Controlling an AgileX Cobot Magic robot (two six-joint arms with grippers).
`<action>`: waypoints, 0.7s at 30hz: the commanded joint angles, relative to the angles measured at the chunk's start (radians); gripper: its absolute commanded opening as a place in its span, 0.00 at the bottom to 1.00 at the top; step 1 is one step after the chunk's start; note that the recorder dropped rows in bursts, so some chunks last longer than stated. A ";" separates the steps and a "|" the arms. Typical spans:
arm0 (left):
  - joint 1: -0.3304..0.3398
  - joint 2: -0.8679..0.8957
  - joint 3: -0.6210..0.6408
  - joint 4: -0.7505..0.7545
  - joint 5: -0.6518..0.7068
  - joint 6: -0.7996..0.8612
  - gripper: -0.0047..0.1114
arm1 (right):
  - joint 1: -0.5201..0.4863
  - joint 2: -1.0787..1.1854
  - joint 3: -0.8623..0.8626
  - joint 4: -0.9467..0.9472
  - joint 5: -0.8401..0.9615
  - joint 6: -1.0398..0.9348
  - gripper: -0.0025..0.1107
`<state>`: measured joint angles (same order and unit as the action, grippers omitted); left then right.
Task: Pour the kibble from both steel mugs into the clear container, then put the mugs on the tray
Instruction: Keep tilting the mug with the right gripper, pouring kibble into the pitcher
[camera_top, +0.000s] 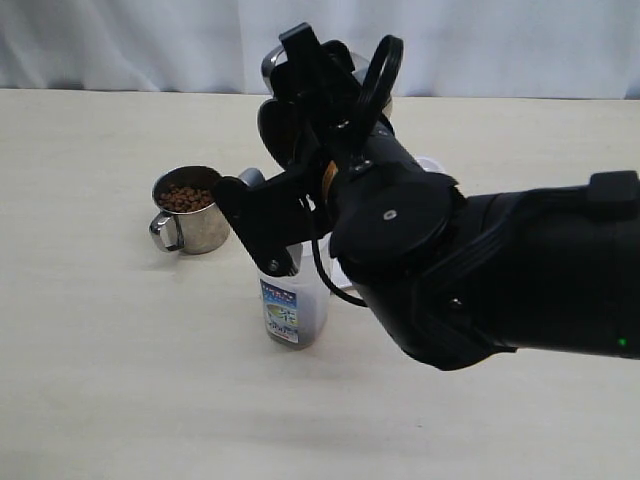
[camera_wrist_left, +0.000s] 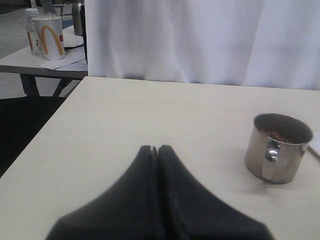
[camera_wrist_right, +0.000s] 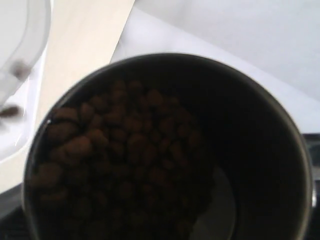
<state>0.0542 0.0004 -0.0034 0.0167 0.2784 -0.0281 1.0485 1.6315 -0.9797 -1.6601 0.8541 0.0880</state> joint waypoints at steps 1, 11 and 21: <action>-0.008 0.000 0.003 -0.002 -0.004 -0.003 0.04 | -0.005 -0.004 -0.003 -0.030 0.018 -0.022 0.06; -0.008 0.000 0.003 -0.002 -0.004 -0.003 0.04 | -0.005 -0.004 -0.003 -0.030 0.023 -0.051 0.06; -0.008 0.000 0.003 -0.002 -0.004 -0.003 0.04 | -0.005 -0.004 -0.003 -0.056 0.023 -0.050 0.06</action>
<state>0.0542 0.0004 -0.0034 0.0167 0.2784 -0.0281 1.0485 1.6315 -0.9797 -1.6699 0.8560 0.0466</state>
